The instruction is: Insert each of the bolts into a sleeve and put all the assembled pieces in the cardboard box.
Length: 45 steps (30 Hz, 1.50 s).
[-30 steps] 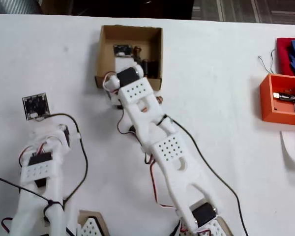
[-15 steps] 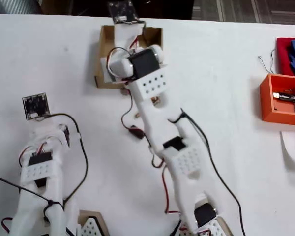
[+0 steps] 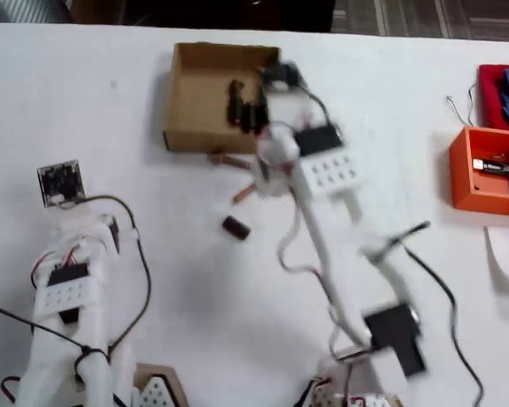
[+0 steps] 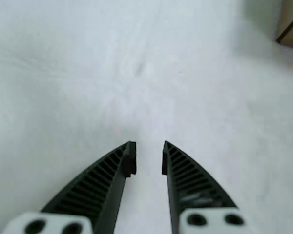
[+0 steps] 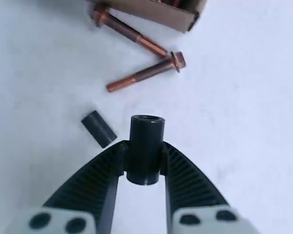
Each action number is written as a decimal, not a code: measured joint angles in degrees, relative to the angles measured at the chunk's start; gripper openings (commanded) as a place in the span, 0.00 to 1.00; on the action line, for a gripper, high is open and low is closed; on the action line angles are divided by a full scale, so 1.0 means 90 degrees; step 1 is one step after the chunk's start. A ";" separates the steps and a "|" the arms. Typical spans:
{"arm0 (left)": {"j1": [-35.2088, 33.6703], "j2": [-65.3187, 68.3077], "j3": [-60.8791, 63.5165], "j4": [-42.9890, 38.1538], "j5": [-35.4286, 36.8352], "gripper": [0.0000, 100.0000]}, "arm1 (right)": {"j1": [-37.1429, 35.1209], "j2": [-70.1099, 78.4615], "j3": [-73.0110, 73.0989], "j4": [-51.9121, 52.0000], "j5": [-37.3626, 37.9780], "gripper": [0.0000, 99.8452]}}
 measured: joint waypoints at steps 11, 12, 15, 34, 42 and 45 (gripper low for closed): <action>0.0000 0.0000 0.0000 0.0000 0.0000 0.11 | 0.0107 -0.0908 0.3849 -0.1973 0.0762 0.02; -0.0010 0.0000 0.0000 0.0000 0.0000 0.11 | 0.0117 -0.0772 0.3878 -0.1973 0.0781 0.02; 0.0000 0.0000 0.0000 0.0000 0.0000 0.11 | 0.0147 -0.0342 0.3897 -0.2002 0.0781 0.02; 0.0000 0.0000 0.0000 0.0000 0.0000 0.11 | 0.0137 0.0430 0.3409 -0.1709 0.1231 0.15; 0.0000 0.0000 0.0000 0.0000 0.0000 0.11 | 0.0147 0.0440 0.3409 -0.1758 0.1700 0.04; 0.0010 0.0000 0.0000 0.0000 0.0000 0.11 | 0.0195 0.0459 0.3409 -0.1846 0.1739 0.05</action>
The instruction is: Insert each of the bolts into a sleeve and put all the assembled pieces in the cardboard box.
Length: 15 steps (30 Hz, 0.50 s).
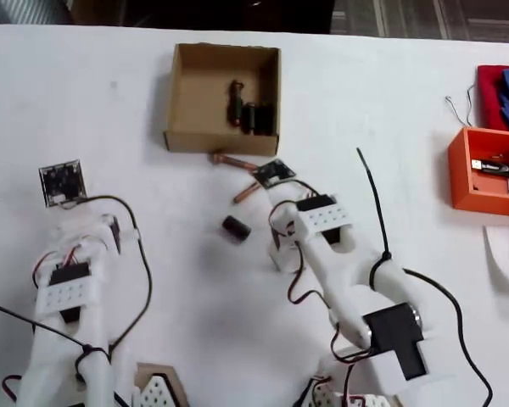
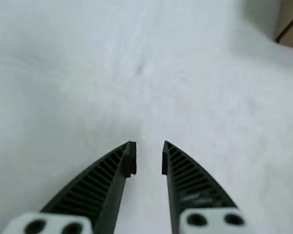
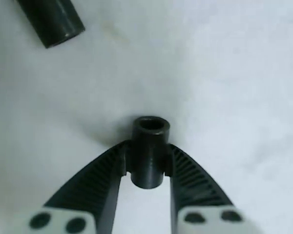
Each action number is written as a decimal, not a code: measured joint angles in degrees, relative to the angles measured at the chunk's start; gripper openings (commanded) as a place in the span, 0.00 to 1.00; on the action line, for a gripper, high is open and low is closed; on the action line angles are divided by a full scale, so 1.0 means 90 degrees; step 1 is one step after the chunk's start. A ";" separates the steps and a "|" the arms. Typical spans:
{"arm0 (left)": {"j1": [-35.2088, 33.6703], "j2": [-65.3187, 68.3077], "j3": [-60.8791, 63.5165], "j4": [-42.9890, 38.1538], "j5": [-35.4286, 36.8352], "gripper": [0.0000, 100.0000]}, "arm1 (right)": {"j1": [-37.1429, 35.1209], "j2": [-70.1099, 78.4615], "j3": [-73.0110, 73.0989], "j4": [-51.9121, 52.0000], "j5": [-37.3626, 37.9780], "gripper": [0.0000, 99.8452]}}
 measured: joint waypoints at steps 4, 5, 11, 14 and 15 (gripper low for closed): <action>-0.0010 0.0000 0.0000 0.0000 0.0000 0.11 | 0.0020 0.0000 0.0000 0.0000 0.0000 0.13; -0.0010 0.0000 0.0000 0.0000 0.0000 0.11 | 0.0020 0.0010 0.0000 0.0000 0.0000 0.15; -0.0010 0.0000 0.0000 0.0000 0.0000 0.11 | -0.0010 0.0010 0.0010 0.0000 0.0039 0.16; 0.0000 0.0000 0.0000 0.0000 0.0000 0.11 | -0.0010 0.0010 0.0000 0.0000 0.0039 0.16; 0.0000 0.0000 0.0000 0.0000 0.0000 0.11 | -0.0010 0.0010 -0.0020 0.0000 0.0039 0.16</action>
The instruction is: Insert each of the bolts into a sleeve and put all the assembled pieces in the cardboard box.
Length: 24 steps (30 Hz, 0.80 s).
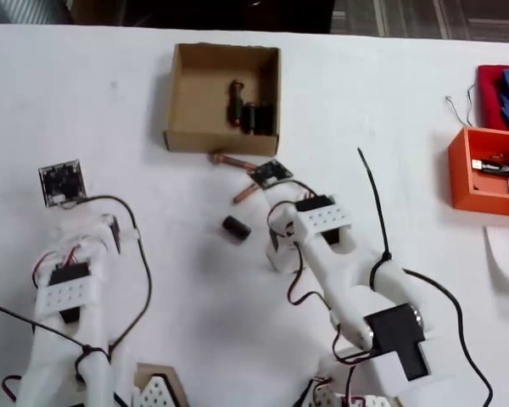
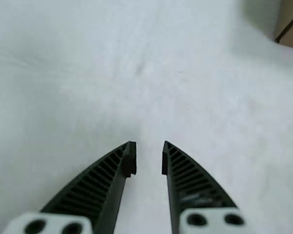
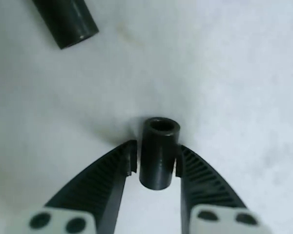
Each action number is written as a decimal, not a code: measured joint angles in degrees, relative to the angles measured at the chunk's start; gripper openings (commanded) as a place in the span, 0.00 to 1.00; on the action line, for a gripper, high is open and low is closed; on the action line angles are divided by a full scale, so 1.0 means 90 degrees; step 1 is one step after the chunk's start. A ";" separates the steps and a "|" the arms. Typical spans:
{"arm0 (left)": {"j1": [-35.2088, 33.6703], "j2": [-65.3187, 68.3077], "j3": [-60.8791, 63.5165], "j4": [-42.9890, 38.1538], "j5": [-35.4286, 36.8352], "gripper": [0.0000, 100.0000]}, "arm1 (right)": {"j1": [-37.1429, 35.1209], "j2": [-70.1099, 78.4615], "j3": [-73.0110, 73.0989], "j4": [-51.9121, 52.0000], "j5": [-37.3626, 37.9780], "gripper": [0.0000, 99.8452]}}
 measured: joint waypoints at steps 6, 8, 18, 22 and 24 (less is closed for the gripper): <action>-0.0010 0.0000 0.0000 0.0000 0.0000 0.11 | 0.0000 0.0020 -0.0088 0.0010 0.0000 0.16; -0.0010 0.0000 0.0000 0.0000 0.0000 0.11 | 0.0000 0.0020 -0.0088 0.0010 0.0000 0.16; -0.0010 0.0000 0.0000 0.0000 0.0000 0.11 | 0.0000 0.0020 -0.0088 0.0010 0.0254 0.11; -0.0010 0.0000 0.0000 0.0000 0.0000 0.11 | 0.0059 0.0029 -0.0088 -0.0078 0.0254 0.02; -0.0010 0.0000 0.0000 0.0000 0.0000 0.11 | 0.0088 0.0039 -0.0088 -0.0107 0.0254 0.03</action>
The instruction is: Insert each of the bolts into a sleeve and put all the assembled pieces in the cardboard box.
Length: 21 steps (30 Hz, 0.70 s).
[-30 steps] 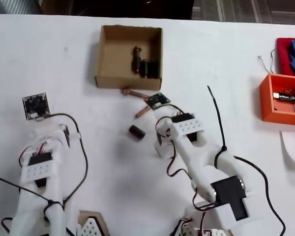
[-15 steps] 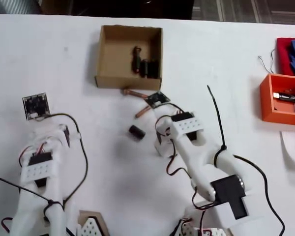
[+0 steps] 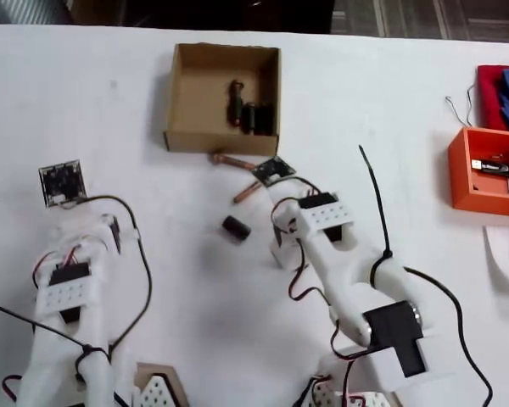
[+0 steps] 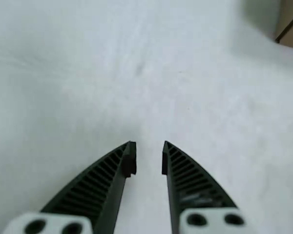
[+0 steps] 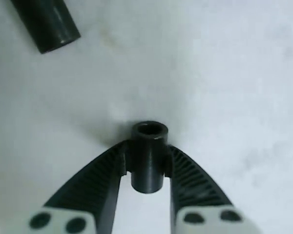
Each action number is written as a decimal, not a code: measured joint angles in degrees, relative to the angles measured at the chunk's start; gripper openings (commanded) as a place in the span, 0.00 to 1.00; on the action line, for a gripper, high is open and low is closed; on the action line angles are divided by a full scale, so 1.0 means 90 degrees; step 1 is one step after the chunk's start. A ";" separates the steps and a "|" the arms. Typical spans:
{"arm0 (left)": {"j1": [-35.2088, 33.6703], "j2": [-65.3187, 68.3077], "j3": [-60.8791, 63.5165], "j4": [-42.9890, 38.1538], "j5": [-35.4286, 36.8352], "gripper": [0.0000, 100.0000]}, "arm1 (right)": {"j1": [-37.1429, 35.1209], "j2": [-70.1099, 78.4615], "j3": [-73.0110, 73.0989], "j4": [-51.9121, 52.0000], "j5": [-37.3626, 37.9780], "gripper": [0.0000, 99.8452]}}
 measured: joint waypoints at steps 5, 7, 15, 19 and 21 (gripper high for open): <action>0.0000 0.0000 0.0000 0.0000 0.0000 0.11 | 0.0000 0.0000 -0.0010 -0.0010 0.0000 0.02; 0.0000 0.0000 0.0000 0.0000 0.0000 0.11 | 0.0039 -0.0049 -0.0029 -0.0010 0.0000 0.02; 0.0596 0.0000 -0.0039 0.0107 -0.0772 0.11 | 0.1123 -0.2755 -0.0508 0.0664 0.0000 0.02; 0.1143 0.0000 -0.0899 0.1143 -0.0908 0.11 | 0.1836 -0.4630 -0.0527 0.0938 -0.0010 0.02; 0.1397 0.0078 -0.1563 0.1641 -0.1055 0.11 | 0.2198 -0.5314 -0.0527 0.1055 -0.0254 0.02</action>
